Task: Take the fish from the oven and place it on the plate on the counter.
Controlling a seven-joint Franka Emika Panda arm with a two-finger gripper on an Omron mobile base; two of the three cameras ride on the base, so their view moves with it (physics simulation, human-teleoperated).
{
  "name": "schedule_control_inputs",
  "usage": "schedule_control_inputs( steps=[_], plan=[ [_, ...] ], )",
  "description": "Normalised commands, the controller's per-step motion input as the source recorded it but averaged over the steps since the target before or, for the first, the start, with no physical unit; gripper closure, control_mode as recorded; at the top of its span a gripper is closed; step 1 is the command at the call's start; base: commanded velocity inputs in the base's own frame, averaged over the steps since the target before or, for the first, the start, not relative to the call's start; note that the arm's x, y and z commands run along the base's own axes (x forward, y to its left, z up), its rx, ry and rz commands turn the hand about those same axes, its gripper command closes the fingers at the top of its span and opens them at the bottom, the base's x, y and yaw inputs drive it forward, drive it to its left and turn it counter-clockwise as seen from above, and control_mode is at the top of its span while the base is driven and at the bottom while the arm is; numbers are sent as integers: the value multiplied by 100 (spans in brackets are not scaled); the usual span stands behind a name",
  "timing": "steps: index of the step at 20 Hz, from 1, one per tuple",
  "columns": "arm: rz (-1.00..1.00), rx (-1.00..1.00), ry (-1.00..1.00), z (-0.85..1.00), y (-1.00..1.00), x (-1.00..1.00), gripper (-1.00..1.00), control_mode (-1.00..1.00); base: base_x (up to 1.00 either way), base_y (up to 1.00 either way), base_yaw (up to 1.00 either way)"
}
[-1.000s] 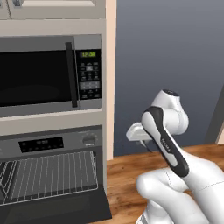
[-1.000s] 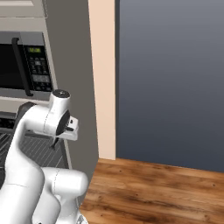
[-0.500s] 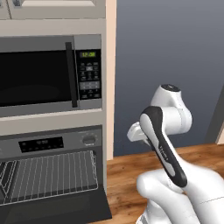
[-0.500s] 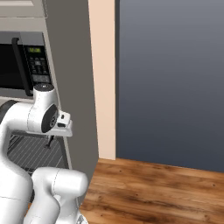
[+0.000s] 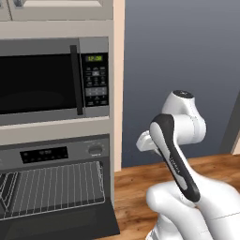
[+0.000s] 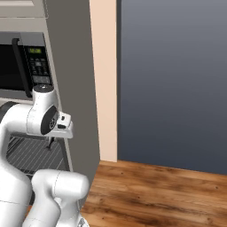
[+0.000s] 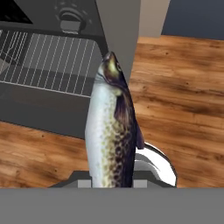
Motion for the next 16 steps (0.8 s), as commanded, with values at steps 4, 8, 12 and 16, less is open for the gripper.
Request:
schedule_control_inputs(
  steps=[4, 8, 12, 16],
  plan=[
    [0, 0, -5, 0, 0, -3, 100, -100, 0, 0, 0],
    [0, 0, -1, -1, -8, -19, 100, -100, 0, 0, 0],
    [1, 0, 0, 0, -33, -9, 100, 100, -3, -19, 1],
    [0, 0, 0, 0, 0, 0, 100, 100, -32, -88, 9]
  ],
)
